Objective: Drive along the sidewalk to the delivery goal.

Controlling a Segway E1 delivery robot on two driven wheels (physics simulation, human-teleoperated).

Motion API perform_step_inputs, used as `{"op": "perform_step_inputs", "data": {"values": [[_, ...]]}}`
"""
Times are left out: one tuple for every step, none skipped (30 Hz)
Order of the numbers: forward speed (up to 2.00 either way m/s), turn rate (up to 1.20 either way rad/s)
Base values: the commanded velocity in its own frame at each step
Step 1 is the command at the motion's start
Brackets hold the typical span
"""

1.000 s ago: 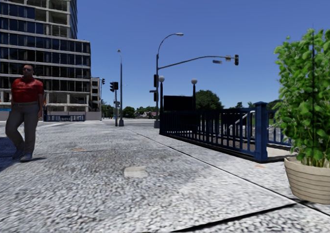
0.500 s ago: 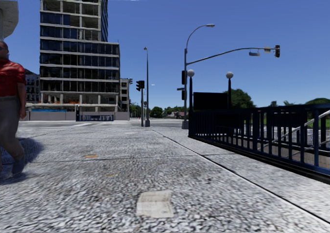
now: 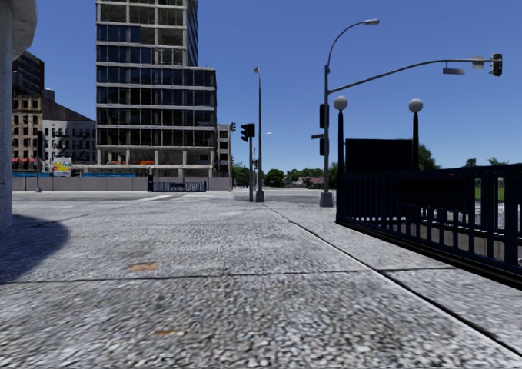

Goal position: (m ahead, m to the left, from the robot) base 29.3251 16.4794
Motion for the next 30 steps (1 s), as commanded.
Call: {"op": "perform_step_inputs", "data": {"values": [[2.00, 0.00], [2.00, 0.00], [2.00, 0.00], [2.00, 0.00], [2.00, 0.00], [2.00, 0.00], [2.00, 0.00], [2.00, 0.00], [2.00, 0.01], [2.00, 0.07], [2.00, 0.14], [2.00, 0.14], [2.00, 0.16], [2.00, 0.19], [2.00, 0.19], [2.00, 0.21], [2.00, 0.22], [2.00, 0.23], [2.00, 0.23], [2.00, 0.23], [2.00, 0.23], [2.00, 0.23], [2.00, 0.23], [2.00, 0.23], [2.00, 0.24], [2.00, 0.24], [2.00, 0.24], [2.00, 0.24], [2.00, 0.24], [2.00, 0.24]]}}
